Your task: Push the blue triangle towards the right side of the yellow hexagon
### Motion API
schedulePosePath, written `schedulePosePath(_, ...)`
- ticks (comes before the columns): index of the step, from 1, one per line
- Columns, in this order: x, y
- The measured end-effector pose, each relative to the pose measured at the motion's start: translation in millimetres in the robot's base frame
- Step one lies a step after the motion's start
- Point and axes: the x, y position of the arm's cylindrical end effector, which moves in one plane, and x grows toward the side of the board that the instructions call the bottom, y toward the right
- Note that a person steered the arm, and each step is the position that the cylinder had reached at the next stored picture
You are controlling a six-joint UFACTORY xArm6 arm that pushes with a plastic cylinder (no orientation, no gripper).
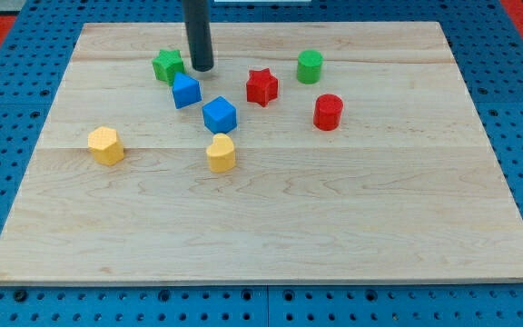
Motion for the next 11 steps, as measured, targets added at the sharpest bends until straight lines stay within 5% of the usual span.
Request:
schedulePosePath(2,10.3,-33.6)
schedulePosePath(4,10.3,18.7)
schedulePosePath(11,97.9,-59.8)
